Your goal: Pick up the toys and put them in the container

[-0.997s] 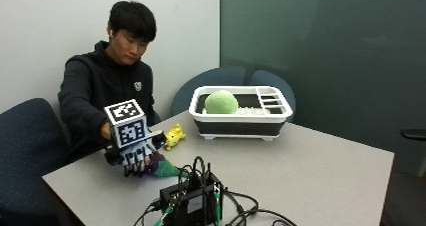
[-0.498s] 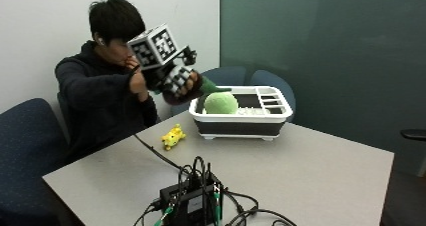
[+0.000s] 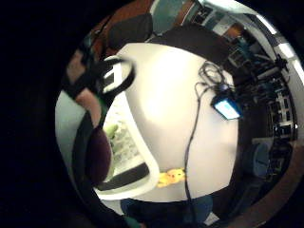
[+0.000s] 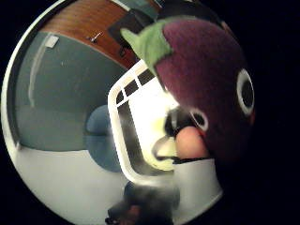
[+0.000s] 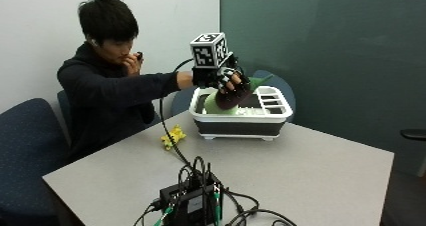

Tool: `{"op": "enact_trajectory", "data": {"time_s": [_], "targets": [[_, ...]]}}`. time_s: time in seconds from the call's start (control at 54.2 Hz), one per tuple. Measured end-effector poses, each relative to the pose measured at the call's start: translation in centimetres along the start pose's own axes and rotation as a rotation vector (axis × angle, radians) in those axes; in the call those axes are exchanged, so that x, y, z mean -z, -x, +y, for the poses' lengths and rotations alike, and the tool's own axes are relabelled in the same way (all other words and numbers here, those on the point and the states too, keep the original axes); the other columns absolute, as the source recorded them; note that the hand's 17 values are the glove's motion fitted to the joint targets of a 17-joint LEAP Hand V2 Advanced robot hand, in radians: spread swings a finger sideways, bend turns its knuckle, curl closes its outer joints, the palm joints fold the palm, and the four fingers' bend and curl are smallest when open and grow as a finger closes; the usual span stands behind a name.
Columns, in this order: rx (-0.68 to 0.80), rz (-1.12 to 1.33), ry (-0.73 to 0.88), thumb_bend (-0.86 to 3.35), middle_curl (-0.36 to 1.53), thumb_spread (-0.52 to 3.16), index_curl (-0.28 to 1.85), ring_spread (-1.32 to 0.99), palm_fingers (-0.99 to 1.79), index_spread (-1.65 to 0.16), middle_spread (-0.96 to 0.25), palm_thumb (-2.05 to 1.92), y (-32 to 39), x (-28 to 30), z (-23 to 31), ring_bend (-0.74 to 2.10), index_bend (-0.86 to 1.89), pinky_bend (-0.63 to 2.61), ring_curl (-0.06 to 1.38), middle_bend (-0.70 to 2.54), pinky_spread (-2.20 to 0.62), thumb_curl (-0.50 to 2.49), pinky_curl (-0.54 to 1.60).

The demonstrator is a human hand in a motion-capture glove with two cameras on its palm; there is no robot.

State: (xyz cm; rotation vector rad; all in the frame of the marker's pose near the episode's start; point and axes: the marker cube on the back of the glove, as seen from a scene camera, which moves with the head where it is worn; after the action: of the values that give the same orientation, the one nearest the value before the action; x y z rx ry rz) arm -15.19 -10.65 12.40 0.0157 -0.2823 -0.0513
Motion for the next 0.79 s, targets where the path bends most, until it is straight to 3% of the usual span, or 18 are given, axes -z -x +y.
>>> {"op": "enact_trajectory", "data": {"time_s": [0.037,0.111,0.351,0.517,0.646,0.701,0.72,0.794], "targets": [[0.007,-0.033,0.008,-0.02,0.76,0.83,0.48,-0.31,0.15,-0.24,-0.22,0.43,-0.3,-0.1,0.1,1.26,0.23,1.34,0.62,0.66,-0.35,0.85,0.59],[0.021,-0.078,-0.001,-0.05,0.71,0.98,0.47,-0.28,-0.02,-0.21,-0.17,0.32,-1.4,0.6,0.6,1.11,0.25,1.3,0.58,0.54,-0.27,0.76,0.56],[0.181,-0.119,-0.027,0.01,0.64,1.3,0.46,-0.24,0.18,-0.19,-0.13,0.27,-7.4,4.2,5.9,0.92,0.33,1.08,0.44,0.51,-0.14,0.59,0.41],[0.364,-0.07,0.088,0.08,0.65,1.45,0.47,-0.3,0.42,-0.2,-0.14,0.37,-12.2,3.7,9.8,1.02,0.3,0.97,0.45,0.6,-0.17,0.55,0.35],[0.421,0.076,0.247,0.12,0.65,1.47,0.48,-0.33,0.53,-0.21,-0.15,0.47,-16.2,1.7,11.9,1.1,0.21,1.0,0.47,0.59,-0.23,0.56,0.36],[0.434,0.111,0.344,0.12,0.65,1.47,0.49,-0.34,0.48,-0.21,-0.16,0.47,-16.8,0.0,13.6,1.1,0.2,1.01,0.48,0.56,-0.24,0.55,0.37],[0.437,0.124,0.372,0.1,0.62,1.47,0.49,-0.33,0.25,-0.22,-0.15,0.44,-17.1,-0.5,13.9,1.0,0.2,1.01,0.45,0.47,-0.21,0.54,0.37],[0.447,0.183,0.456,0.06,0.6,1.44,0.53,-0.27,-0.08,-0.22,-0.1,0.41,-18.5,-2.6,14.7,0.82,0.21,1.09,0.45,0.39,-0.13,0.51,0.42]]}}
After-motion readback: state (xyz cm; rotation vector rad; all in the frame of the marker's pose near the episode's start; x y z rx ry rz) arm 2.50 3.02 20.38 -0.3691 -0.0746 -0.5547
